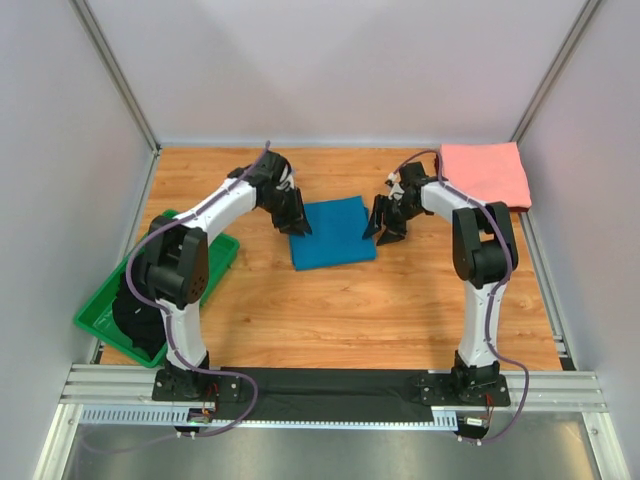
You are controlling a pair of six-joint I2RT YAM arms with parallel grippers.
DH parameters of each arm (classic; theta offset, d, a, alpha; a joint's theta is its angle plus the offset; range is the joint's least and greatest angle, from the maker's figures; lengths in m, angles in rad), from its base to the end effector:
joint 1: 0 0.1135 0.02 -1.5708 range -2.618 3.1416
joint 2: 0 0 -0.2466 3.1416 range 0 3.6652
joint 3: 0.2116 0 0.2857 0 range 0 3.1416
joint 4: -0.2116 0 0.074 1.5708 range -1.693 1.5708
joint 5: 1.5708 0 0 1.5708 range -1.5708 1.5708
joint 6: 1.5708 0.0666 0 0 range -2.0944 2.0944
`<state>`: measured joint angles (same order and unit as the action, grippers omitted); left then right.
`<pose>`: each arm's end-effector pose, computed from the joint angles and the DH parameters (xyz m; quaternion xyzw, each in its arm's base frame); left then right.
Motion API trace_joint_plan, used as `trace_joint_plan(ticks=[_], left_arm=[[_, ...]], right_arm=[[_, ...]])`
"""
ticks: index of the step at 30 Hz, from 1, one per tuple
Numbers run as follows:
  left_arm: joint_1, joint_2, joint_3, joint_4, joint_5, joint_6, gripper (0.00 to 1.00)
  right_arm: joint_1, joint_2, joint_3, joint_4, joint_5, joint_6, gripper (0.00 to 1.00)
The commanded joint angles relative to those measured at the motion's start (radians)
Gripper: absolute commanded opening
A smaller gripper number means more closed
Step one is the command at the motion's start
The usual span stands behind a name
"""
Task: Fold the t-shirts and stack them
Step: Fold the tshirt, then neatly place the folded tshirt to the corner
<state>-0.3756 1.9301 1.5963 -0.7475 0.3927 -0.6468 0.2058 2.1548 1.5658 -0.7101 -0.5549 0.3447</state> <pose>0.4130 -0.1903 0.1899 -0.0818 0.9492 -0.2814 0.1147 0.4398 0.1277 0.0881 0.0291 0.9532 0.2966 0.0516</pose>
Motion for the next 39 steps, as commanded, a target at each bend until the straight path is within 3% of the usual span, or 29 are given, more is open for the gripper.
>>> trace_joint_plan(ticks=[1, 7, 12, 15, 20, 23, 24, 27, 32, 39], left_arm=[[-0.019, -0.023, -0.114, 0.082, 0.055, 0.019, 0.34], [-0.048, 0.027, -0.194, 0.108, 0.048, 0.038, 0.34], [-0.049, 0.072, -0.228, 0.064, -0.044, 0.053, 0.34], [-0.049, 0.09, -0.231, -0.003, -0.12, 0.052, 0.33], [-0.054, 0.063, -0.305, 0.014, -0.121, 0.032, 0.33], [-0.066, 0.02, -0.332, 0.008, -0.101, 0.026, 0.32], [-0.069, -0.011, -0.332, 0.001, -0.094, 0.022, 0.32], [-0.072, -0.089, -0.335, -0.03, -0.055, 0.022, 0.33], [-0.072, -0.207, -0.285, -0.17, -0.089, 0.018, 0.32], [-0.071, -0.394, -0.317, -0.216, -0.136, 0.052, 0.34]], right_arm=[[-0.003, -0.064, -0.073, 0.026, -0.005, -0.032, 0.53], [0.001, -0.108, -0.217, 0.112, -0.017, -0.027, 0.34], [0.003, -0.121, -0.282, 0.159, -0.007, 0.005, 0.17], [0.003, -0.148, -0.331, 0.181, -0.002, 0.016, 0.13], [0.006, -0.21, -0.426, 0.195, -0.002, 0.025, 0.13], [0.02, -0.259, -0.472, 0.182, 0.019, 0.022, 0.17], [0.023, -0.294, -0.478, 0.17, 0.056, 0.019, 0.27], [0.026, -0.361, -0.497, 0.144, 0.104, 0.02, 0.41], [0.027, -0.434, -0.438, 0.124, 0.174, 0.034, 0.51], [0.027, -0.251, -0.248, 0.187, 0.158, 0.039, 0.58]])
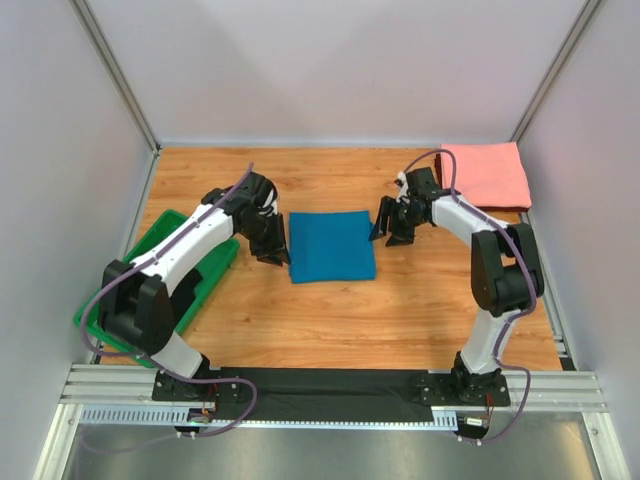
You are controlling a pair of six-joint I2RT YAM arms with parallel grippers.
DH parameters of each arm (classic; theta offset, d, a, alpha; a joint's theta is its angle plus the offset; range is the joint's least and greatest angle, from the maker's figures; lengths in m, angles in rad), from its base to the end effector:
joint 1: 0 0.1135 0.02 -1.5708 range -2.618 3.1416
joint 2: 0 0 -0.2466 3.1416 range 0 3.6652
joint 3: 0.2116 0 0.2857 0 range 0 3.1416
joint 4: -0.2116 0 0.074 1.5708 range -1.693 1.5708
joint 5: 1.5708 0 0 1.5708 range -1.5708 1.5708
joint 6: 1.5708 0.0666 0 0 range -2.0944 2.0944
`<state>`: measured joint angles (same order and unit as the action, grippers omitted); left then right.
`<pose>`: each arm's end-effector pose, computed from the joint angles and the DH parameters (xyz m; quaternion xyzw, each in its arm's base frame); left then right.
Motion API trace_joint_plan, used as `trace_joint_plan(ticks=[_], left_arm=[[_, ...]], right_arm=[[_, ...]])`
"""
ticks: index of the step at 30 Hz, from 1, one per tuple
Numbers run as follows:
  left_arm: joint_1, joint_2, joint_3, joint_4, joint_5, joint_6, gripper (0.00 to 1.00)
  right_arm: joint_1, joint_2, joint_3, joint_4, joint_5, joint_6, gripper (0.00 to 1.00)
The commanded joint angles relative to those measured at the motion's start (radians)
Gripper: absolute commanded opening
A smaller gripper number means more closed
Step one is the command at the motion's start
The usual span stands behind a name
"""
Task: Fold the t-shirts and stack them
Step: Neatly place the folded tshirt to the corner
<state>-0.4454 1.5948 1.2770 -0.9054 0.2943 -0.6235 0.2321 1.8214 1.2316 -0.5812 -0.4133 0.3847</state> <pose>0.3138 -0.1712 0.2002 -0.0614 0.9727 -0.2114 0.0736 0.3824 0.1179 0.1226 0.0325 0.9595 0.2506 0.1241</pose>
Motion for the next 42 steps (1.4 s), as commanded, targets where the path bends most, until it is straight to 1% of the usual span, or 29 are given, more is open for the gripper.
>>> trace_joint_plan(ticks=[1, 4, 7, 12, 17, 22, 28, 35, 36, 38, 39, 40, 42], left_arm=[[0.001, -0.073, -0.014, -0.061, -0.046, 0.034, 0.34], [0.004, -0.124, -0.083, -0.052, -0.047, 0.053, 0.34], [0.014, -0.156, -0.1, -0.062, -0.037, 0.062, 0.34], [0.036, -0.182, -0.094, -0.061, -0.012, 0.061, 0.34], [0.068, -0.164, -0.096, -0.063, -0.001, 0.071, 0.34], [0.079, -0.154, -0.091, -0.056, 0.016, 0.07, 0.34], [0.08, -0.157, -0.096, -0.052, 0.02, 0.07, 0.34], [0.079, -0.171, -0.116, -0.05, 0.029, 0.057, 0.34], [0.08, -0.173, -0.117, -0.05, 0.025, 0.056, 0.34], [0.08, -0.182, -0.119, -0.053, 0.02, 0.056, 0.34], [0.08, -0.185, -0.119, -0.055, 0.016, 0.057, 0.34], [0.079, -0.187, -0.119, -0.056, 0.013, 0.057, 0.34], [0.08, -0.188, -0.12, -0.059, -0.003, 0.059, 0.34]], right_arm=[[0.003, 0.108, 0.127, 0.073, 0.013, -0.003, 0.59], [0.003, 0.182, 0.176, 0.096, 0.025, -0.006, 0.6], [0.013, 0.254, 0.219, 0.104, 0.027, 0.006, 0.6], [0.056, 0.289, 0.175, 0.158, 0.05, 0.02, 0.6], [0.092, 0.274, 0.135, 0.196, 0.062, 0.039, 0.59], [0.093, 0.211, 0.037, 0.25, 0.076, 0.049, 0.59], [0.095, 0.2, -0.044, 0.336, 0.005, 0.072, 0.56], [0.105, 0.2, -0.105, 0.397, -0.007, 0.086, 0.52], [0.108, 0.196, -0.115, 0.403, -0.004, 0.089, 0.51], [0.113, 0.196, -0.135, 0.418, -0.002, 0.097, 0.42], [0.115, 0.194, -0.138, 0.423, -0.002, 0.098, 0.33], [0.116, 0.191, -0.138, 0.423, 0.004, 0.102, 0.19], [0.115, 0.181, -0.118, 0.4, 0.033, 0.088, 0.06]])
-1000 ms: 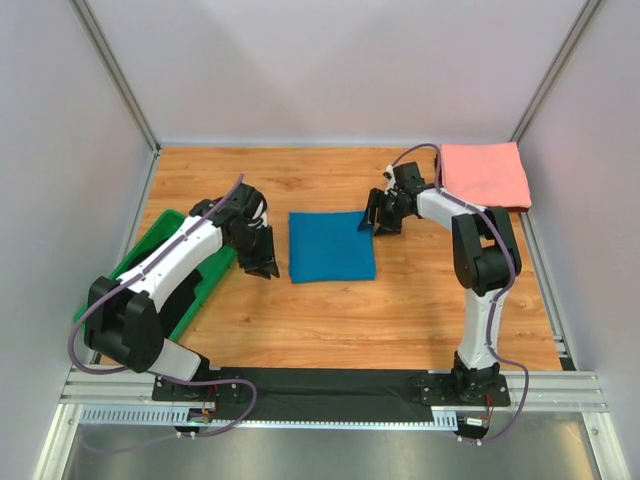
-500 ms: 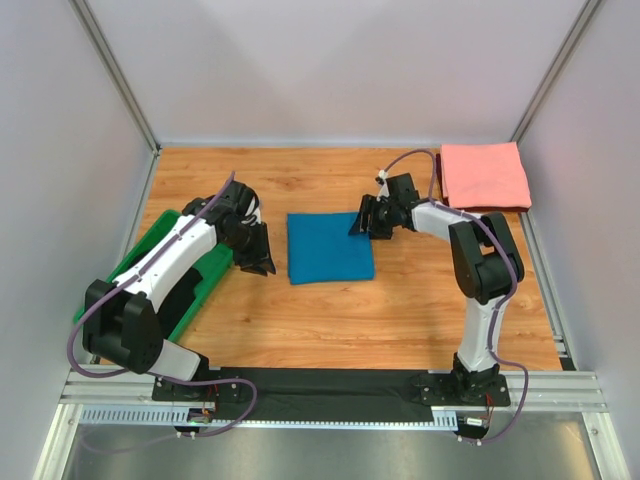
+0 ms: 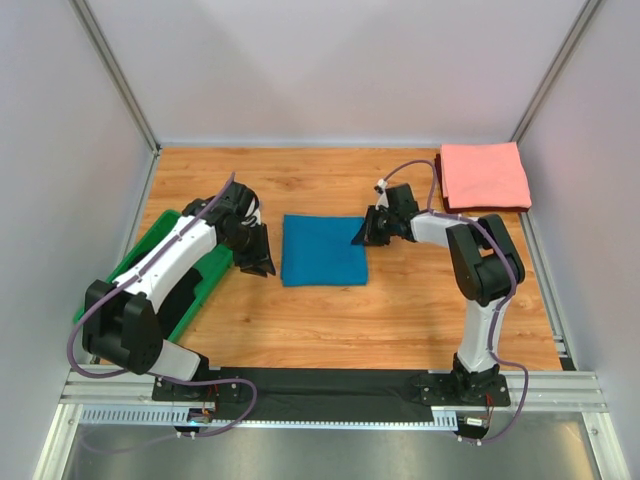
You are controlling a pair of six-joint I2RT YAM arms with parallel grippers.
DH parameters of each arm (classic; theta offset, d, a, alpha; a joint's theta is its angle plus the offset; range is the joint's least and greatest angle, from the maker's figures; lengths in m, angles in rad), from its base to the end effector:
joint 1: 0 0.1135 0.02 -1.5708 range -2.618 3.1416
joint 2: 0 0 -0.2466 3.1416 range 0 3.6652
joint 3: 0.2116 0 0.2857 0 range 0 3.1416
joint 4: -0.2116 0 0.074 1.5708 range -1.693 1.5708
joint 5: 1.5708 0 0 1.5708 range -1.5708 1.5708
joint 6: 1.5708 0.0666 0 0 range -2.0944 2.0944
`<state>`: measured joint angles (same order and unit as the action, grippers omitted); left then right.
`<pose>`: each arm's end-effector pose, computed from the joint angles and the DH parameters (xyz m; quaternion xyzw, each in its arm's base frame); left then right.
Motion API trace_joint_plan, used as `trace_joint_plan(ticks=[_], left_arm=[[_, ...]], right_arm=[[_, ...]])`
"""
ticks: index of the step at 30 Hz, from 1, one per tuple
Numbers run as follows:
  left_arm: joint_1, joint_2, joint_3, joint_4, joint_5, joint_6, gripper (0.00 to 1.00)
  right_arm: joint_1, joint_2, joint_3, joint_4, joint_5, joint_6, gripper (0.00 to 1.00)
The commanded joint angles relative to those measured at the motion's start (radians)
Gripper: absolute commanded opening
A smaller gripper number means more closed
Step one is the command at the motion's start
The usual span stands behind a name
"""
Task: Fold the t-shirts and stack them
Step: Neatly place the folded tshirt to the corner
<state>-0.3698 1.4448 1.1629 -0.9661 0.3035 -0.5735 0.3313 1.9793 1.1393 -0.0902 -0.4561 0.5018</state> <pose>0.2890 -0.1334 0.2076 -0.0750 0.9731 -0.2051 0.0737 0.3962 0.1673 0.0646 0.0078 0.9273 0.3203 0.1937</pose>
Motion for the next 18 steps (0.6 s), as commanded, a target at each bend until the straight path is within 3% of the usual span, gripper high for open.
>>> trace_joint_plan(ticks=[1, 4, 10, 18], left_arm=[[0.003, -0.038, -0.008, 0.0, -0.017, 0.012, 0.34], [0.005, -0.041, -0.031, 0.012, -0.049, 0.027, 0.34], [0.003, -0.023, -0.075, 0.059, -0.07, 0.05, 0.33], [0.003, -0.018, -0.094, 0.096, -0.043, 0.029, 0.33]], right_arm=[[0.015, 0.004, -0.007, -0.126, 0.095, -0.046, 0.0], [0.015, -0.007, 0.132, -0.247, 0.172, -0.097, 0.0], [0.011, 0.044, 0.468, -0.656, 0.373, -0.259, 0.0], [-0.06, 0.122, 0.732, -0.815, 0.571, -0.373, 0.0]])
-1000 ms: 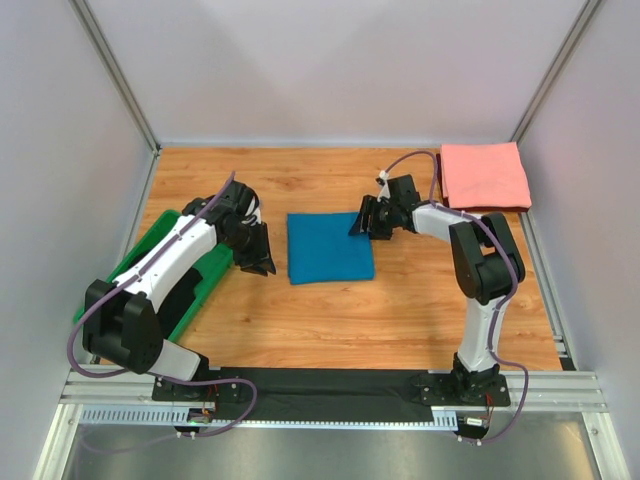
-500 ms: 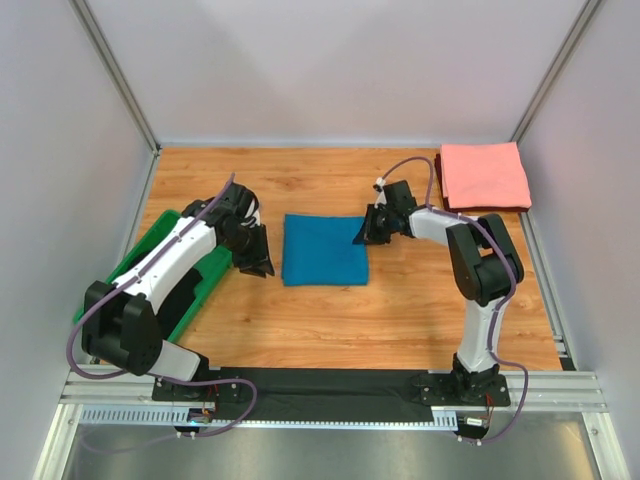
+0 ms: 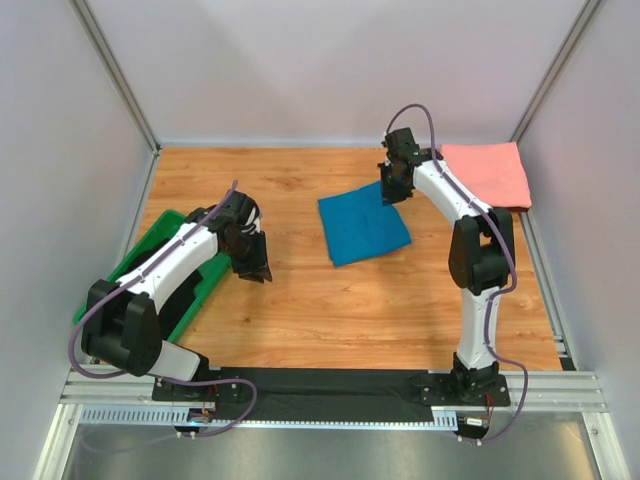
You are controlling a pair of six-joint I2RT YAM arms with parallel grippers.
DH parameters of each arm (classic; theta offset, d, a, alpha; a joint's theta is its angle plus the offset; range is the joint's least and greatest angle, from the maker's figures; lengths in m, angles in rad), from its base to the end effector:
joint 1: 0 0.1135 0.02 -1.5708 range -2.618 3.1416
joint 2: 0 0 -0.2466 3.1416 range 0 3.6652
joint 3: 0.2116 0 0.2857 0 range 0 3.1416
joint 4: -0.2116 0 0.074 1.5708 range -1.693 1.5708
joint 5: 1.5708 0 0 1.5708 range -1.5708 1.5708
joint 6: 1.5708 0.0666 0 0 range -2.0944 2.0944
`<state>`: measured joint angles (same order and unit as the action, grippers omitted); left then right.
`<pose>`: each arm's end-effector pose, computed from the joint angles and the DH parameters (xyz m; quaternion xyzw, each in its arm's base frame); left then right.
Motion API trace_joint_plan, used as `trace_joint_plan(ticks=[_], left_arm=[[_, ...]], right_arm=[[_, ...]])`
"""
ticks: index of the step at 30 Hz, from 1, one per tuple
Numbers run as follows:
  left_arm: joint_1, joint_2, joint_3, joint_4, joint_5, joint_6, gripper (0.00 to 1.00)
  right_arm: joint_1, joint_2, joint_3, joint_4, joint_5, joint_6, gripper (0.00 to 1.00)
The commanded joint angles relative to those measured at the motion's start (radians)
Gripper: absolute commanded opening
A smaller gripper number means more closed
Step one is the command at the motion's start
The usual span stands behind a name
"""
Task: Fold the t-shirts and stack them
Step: Neatly place the folded tshirt to the corner
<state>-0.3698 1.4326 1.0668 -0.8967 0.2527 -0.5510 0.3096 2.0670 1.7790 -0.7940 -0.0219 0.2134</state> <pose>0.2834 -0.1277 0.1819 -0.0694 0.9780 -0.1792 0.0811 0.4646 0.1502 0.1844 -0.0493 0.9690 0.0728 0.2310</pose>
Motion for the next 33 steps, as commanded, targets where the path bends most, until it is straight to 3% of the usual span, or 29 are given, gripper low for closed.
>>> trace_joint_plan(ticks=[1, 9, 12, 20, 26, 33], left_arm=[[0.005, -0.006, -0.002, 0.021, 0.01, -0.004, 0.33], [0.003, 0.031, -0.005, 0.03, 0.043, -0.084, 0.33], [0.002, 0.069, 0.019, 0.021, 0.045, -0.101, 0.33], [-0.04, 0.193, 0.127, 0.004, 0.059, -0.132, 0.33], [-0.075, 0.298, 0.196, -0.025, 0.071, -0.132, 0.33], [-0.089, 0.38, 0.295, -0.108, 0.089, -0.144, 0.33]], right_arm=[[-0.044, 0.047, 0.118, -0.126, 0.176, -0.118, 0.0], [-0.151, 0.237, 0.495, -0.206, 0.326, -0.301, 0.0], [-0.213, 0.286, 0.603, -0.221, 0.307, -0.308, 0.0], [-0.274, 0.291, 0.683, -0.142, 0.375, -0.46, 0.0], [-0.3, 0.283, 0.8, -0.172, 0.281, -0.483, 0.0], [-0.469, 0.39, 0.892, -0.07, 0.246, -0.474, 0.0]])
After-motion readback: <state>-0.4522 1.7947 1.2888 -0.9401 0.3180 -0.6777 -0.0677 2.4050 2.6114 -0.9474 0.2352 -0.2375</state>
